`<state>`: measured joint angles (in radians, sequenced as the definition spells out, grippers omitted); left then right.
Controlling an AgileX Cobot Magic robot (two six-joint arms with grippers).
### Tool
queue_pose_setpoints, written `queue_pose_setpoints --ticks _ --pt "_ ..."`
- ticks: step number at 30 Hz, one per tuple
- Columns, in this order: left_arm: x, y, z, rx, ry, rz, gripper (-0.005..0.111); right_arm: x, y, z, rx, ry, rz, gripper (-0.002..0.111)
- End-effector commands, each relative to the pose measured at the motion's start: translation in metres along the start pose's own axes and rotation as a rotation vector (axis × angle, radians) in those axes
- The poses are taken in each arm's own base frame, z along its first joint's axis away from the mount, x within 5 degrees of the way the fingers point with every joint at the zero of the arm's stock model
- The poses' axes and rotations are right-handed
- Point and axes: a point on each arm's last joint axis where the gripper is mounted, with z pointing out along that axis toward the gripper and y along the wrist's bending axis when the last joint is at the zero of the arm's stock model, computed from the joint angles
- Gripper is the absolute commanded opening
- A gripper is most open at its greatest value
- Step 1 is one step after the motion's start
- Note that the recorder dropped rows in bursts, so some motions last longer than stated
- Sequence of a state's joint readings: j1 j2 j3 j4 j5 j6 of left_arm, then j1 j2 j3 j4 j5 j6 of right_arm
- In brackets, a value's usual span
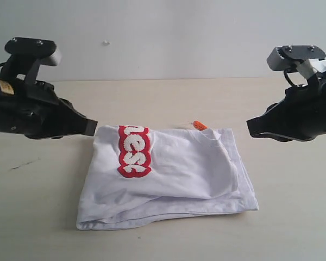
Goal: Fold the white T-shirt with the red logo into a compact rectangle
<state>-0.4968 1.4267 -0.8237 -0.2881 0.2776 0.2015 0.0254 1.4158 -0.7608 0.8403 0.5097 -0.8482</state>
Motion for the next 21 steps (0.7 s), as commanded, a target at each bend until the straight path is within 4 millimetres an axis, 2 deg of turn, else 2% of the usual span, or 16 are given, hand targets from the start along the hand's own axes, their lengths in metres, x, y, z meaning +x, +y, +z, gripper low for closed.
queue_pose_setpoints --ticks 1,5,15,21 --pt "0.017 0.004 -0.013 -0.028 -0.106 -0.028 0.0 -0.003 0.005 -0.018 0.036 -0.049 -0.052 0.0" --pt "0.029 0.005 -0.022 -0.041 -0.159 -0.05 0.0 0.004 0.009 -0.035 0.067 -0.079 -0.085 0.0" --pt "0.049 0.008 -0.048 -0.052 -0.262 -0.083 0.0 0.038 0.025 -0.072 0.085 -0.173 -0.128 0.0" --pt "0.053 0.005 -0.059 -0.033 -0.26 -0.099 0.0 0.04 0.033 -0.089 0.081 -0.233 -0.157 0.0"
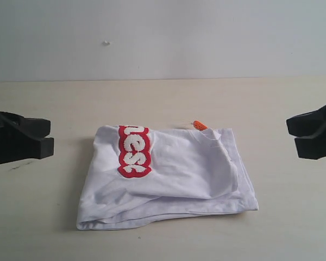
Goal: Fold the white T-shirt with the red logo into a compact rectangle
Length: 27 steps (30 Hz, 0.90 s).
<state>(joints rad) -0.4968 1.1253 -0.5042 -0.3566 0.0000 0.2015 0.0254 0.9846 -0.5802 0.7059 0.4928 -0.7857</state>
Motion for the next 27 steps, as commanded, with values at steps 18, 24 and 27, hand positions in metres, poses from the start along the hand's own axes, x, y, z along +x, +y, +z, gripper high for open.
queue_pose_setpoints --ticks 18,24,27 --pt "0.004 -0.005 -0.011 0.037 0.045 -0.016 0.0 -0.002 0.007 -0.019 0.005 -0.071 -0.03 0.0" --pt "-0.003 0.0 -0.013 0.005 -0.024 0.096 0.0 -0.002 0.007 -0.019 0.006 -0.074 -0.027 0.0" --pt "-0.02 0.016 -0.03 -0.076 -0.186 0.06 0.0 -0.002 0.007 -0.019 0.006 -0.074 -0.027 0.0"
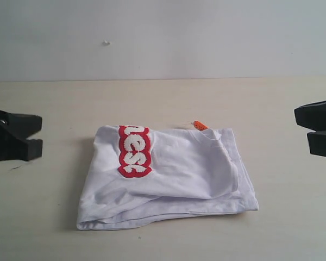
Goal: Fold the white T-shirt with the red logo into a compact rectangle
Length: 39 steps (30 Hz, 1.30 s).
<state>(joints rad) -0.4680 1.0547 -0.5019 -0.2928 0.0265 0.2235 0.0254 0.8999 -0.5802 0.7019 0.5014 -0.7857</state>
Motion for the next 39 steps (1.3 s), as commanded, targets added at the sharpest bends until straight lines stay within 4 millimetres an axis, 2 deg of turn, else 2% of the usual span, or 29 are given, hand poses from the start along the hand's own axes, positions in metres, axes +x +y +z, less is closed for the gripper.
queue_pose_setpoints --ticks 1,5,9,22,39 --pt "-0.016 0.018 -0.021 -0.09 -0.167 -0.013 0.0 0.001 0.001 0.0 -0.001 -0.002 0.003 0.0" --pt "-0.025 0.031 -0.047 -0.172 -0.266 -0.014 0.0 0.001 0.001 0.0 -0.001 -0.002 0.003 0.0" --pt "-0.023 0.038 -0.058 -0.219 -0.286 -0.008 0.0 0.001 0.001 0.0 -0.001 -0.002 0.003 0.0" --pt "0.04 0.048 -0.082 -0.349 -0.308 -0.072 0.0 0.001 0.001 0.0 -0.001 -0.002 0.003 0.0" --pt "0.084 0.043 -0.098 -0.4 -0.375 -0.101 0.0 0.001 0.001 0.0 -0.001 -0.002 0.003 0.0"
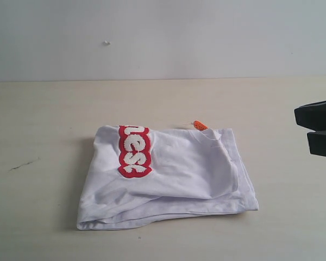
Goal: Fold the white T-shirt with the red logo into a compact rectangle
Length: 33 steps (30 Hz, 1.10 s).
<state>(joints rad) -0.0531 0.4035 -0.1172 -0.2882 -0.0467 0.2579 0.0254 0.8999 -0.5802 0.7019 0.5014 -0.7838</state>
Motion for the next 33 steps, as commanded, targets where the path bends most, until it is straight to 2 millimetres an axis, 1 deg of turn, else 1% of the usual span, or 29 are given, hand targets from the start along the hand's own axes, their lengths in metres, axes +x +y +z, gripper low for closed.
queue_pose_setpoints --ticks 1,4,8,10,15,22,27,33 --pt "0.009 0.001 -0.007 -0.001 -0.029 -0.011 0.0 0.001 0.001 0.0 -0.001 -0.002 0.001 0.0" --pt "0.018 0.001 -0.014 0.003 -0.06 -0.011 0.0 0.001 0.001 0.0 -0.001 -0.002 0.001 0.0" --pt "0.026 0.001 -0.019 0.006 -0.087 -0.011 0.0 0.001 0.001 0.0 -0.001 -0.002 0.001 0.0" --pt "0.026 0.001 -0.02 0.005 -0.094 0.02 0.0 0.001 0.001 0.0 0.0 -0.001 -0.001 0.0" --pt "0.026 0.001 -0.02 0.006 -0.09 0.022 0.0 0.001 0.001 0.0 -0.001 -0.002 0.0 0.0" --pt "0.026 -0.001 -0.031 0.025 -0.142 0.019 0.0 0.001 0.001 0.0 -0.001 -0.002 0.0 0.0" --pt "0.032 -0.002 -0.033 0.037 -0.097 0.039 0.0 0.001 0.001 0.0 -0.001 -0.002 0.0 0.0" --pt "0.038 -0.001 -0.034 0.023 -0.039 0.012 0.0 0.001 0.001 0.0 0.0 -0.001 -0.001 0.0"
